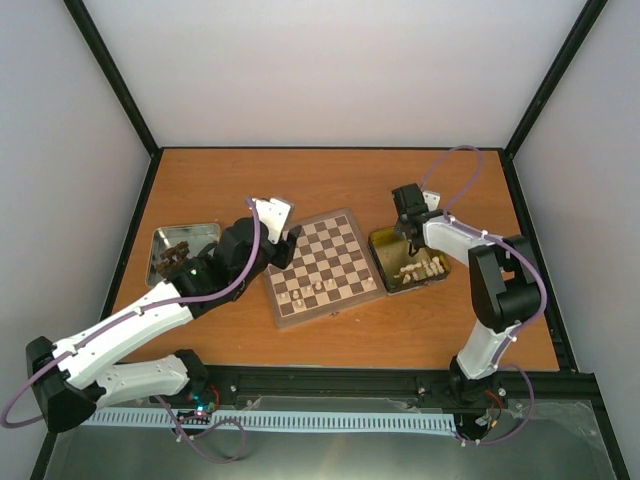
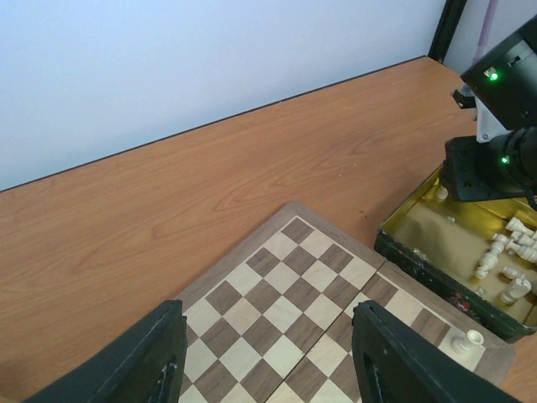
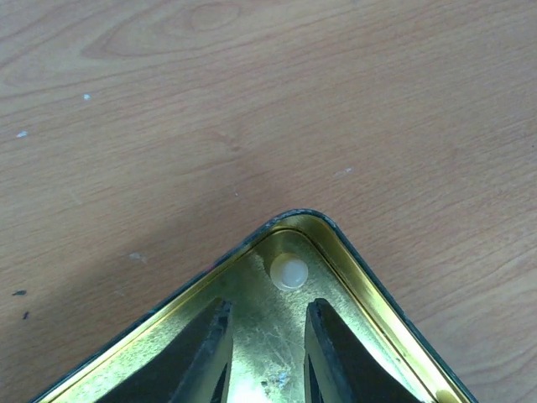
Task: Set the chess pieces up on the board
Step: Adjust the chess piece in the storage box.
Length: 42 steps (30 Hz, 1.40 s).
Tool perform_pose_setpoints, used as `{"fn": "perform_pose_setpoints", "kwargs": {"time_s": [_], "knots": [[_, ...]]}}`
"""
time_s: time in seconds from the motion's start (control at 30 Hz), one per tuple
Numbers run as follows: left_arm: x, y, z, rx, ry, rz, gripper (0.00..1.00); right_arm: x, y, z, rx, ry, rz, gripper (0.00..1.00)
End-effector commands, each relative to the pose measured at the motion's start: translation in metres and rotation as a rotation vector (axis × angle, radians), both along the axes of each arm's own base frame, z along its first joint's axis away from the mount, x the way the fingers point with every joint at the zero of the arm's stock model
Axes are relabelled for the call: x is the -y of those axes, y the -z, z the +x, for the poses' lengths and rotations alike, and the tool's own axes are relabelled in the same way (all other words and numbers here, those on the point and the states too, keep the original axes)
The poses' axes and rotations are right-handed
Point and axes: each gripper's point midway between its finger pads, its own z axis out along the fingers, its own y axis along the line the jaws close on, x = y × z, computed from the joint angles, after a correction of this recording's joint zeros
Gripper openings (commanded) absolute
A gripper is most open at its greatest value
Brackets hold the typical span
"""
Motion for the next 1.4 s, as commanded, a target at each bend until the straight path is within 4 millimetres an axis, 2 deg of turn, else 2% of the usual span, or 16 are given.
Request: {"fn": "perform_pose_setpoints", "kwargs": {"time_s": [0.0,0.1,0.33,0.57,0.93,1.13,1.37], "knots": [[-0.011,-0.014,0.005,0.05,-0.042,-0.01,0.55,0.014,0.004,0.005,0.005,0.038,-0.04,0.24],[-0.012,-0.015,0.003,0.055,-0.036,-0.021,0.57,0.015,0.012,0.007,-0.011,0.019,-0.036,0.21],[-0.012,-0.012,0.004,0.051,-0.036,-0.016,0.58,0.02,0.023,0.017,-0.027,-0.002,-0.048,0.26],[-0.012,-0.01,0.005,0.045,-0.034,-0.01,0.58,0.022,0.03,0.021,-0.037,-0.017,-0.068,0.27],[-0.011,-0.008,0.006,0.041,-0.029,-0.006,0.58,0.021,0.038,0.032,-0.027,-0.097,-0.124,0.2],[-0.01,-0.007,0.006,0.038,-0.026,-0.006,0.58,0.026,0.033,0.027,-0.016,-0.069,-0.132,0.1],[-0.009,-0.007,0.007,0.034,-0.018,-0.009,0.58,0.021,0.031,0.009,-0.02,-0.074,-0.074,0.09]]}}
